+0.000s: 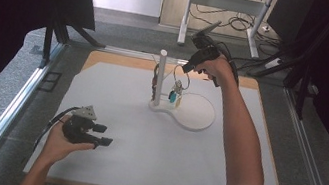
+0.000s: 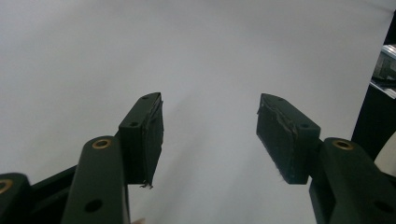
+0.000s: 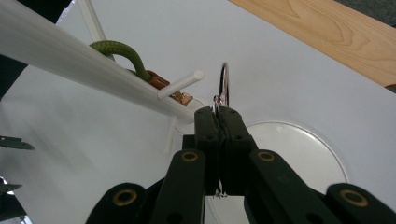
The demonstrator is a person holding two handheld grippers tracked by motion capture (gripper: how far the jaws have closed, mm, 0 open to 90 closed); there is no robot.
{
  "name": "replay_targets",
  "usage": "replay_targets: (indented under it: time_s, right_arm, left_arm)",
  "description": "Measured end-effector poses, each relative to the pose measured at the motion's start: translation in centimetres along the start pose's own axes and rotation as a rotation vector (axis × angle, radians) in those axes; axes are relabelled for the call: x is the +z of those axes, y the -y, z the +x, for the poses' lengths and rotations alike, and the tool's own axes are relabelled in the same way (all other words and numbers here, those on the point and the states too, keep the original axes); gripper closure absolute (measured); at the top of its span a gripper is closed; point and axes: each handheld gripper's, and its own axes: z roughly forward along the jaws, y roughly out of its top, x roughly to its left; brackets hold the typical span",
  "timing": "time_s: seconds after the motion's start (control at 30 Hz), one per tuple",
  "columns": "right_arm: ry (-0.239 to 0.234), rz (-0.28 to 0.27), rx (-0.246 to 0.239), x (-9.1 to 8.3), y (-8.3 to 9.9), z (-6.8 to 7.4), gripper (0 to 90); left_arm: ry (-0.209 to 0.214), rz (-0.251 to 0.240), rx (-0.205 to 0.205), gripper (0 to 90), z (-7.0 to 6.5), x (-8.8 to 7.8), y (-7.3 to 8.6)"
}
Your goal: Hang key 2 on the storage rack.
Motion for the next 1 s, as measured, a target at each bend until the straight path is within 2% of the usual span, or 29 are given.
replay_targets:
  time_s: [0.43, 1.0]
  right_arm:
    - [-0.007, 0.014, -0.04, 1.0, -0.8, 1.5, 87.7]
    - [-0.035, 0.039, -0.062, 2.5, 0.4, 2.3, 87.6]
  left_arm:
    - [-0.001, -0.005, -0.003, 41.7, 0.0, -0.1, 0.0]
    - [-0.005, 0.006, 0.0, 41.8, 0.0, 0.1, 0.0]
